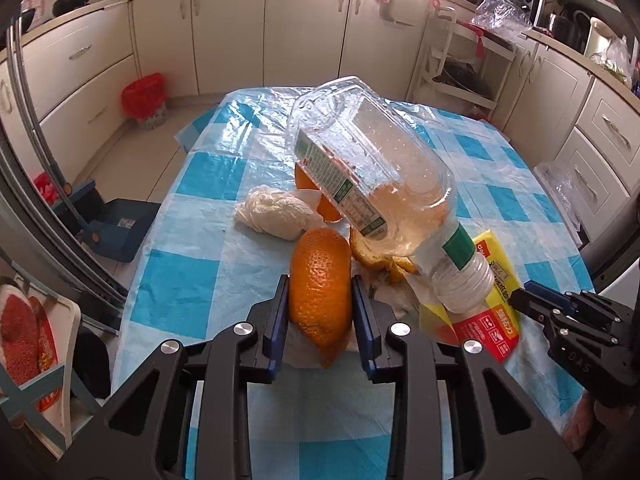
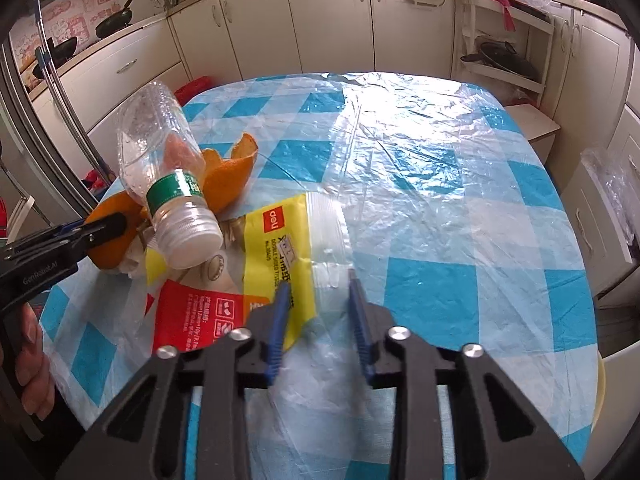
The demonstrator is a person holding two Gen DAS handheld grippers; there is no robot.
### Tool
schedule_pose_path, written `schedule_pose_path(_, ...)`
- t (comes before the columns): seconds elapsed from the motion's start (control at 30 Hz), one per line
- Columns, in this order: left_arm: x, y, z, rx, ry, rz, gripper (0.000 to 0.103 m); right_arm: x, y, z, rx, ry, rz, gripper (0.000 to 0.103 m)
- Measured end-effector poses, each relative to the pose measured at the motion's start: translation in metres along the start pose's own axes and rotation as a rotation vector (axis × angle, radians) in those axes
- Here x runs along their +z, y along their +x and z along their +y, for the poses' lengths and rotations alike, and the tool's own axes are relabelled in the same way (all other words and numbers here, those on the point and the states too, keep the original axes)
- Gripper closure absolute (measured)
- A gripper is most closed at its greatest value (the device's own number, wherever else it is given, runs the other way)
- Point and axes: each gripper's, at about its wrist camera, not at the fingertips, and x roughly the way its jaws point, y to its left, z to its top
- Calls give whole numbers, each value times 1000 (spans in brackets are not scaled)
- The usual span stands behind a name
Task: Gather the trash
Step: 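Grasp the orange with the left gripper while the right reaches the yellow packet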
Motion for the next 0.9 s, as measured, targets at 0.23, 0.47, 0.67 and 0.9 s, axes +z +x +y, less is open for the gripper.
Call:
schedule_pose_path(0.23, -27, -31, 23, -49, -79, -12, 80, -3, -9, 0, 22, 1, -3, 94)
schedule_pose_path(0.47, -52, -60, 44, -69, -150, -50, 80, -10, -28, -25, 4, 59, -6, 94)
schedule_pose_path(0.67, -46, -73, 59, -120, -217, -103, 79, -19, -43, -50, -19, 104, 1, 94)
schedule_pose_path(0.9, -47, -54, 61, -174, -262, -49, 74, -27, -48, -60, -18, 122, 9, 94)
